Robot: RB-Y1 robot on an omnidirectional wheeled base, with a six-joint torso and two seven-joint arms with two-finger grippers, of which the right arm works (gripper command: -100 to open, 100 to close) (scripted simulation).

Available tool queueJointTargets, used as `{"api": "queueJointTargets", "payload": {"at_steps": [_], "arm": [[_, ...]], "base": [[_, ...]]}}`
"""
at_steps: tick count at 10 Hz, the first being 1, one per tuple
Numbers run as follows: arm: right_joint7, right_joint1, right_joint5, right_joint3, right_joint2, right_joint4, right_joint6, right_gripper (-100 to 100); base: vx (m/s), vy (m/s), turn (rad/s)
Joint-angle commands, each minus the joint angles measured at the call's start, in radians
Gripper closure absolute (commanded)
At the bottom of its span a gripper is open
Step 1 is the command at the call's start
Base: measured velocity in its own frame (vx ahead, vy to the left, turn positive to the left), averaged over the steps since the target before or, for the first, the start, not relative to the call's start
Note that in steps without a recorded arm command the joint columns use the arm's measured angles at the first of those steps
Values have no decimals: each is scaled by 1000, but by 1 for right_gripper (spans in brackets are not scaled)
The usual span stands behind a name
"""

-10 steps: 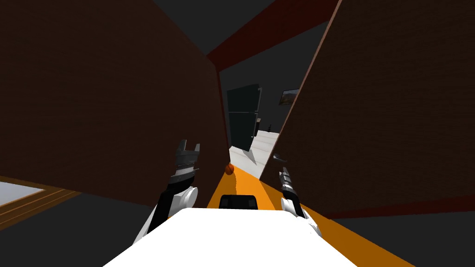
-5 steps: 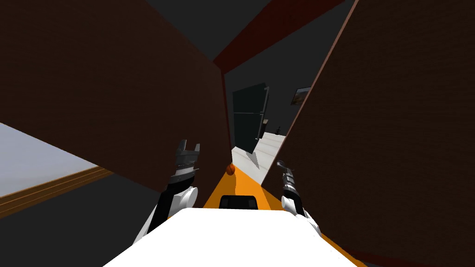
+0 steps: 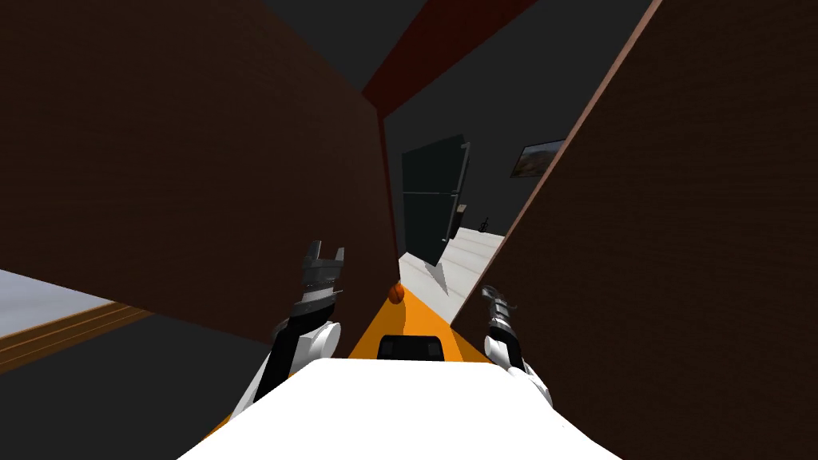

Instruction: Pull the door open

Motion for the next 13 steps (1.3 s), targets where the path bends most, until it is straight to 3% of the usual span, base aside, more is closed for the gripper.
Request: {"api": "queueJointTargets", "payload": {"at_steps": [1, 5, 12, 13], "arm": [[-1, 1, 0, 0, 0, 0, 0, 100], [-1, 1, 0, 0, 0, 0, 0, 100], [-50, 12, 32, 55, -17, -1, -8, 100], [-69, 17, 44, 75, -24, -2, -13, 100]], "base": [[-28, 18, -15], [-12, 6, 3], [-168, 41, 57], [-215, 15, 110]]}}
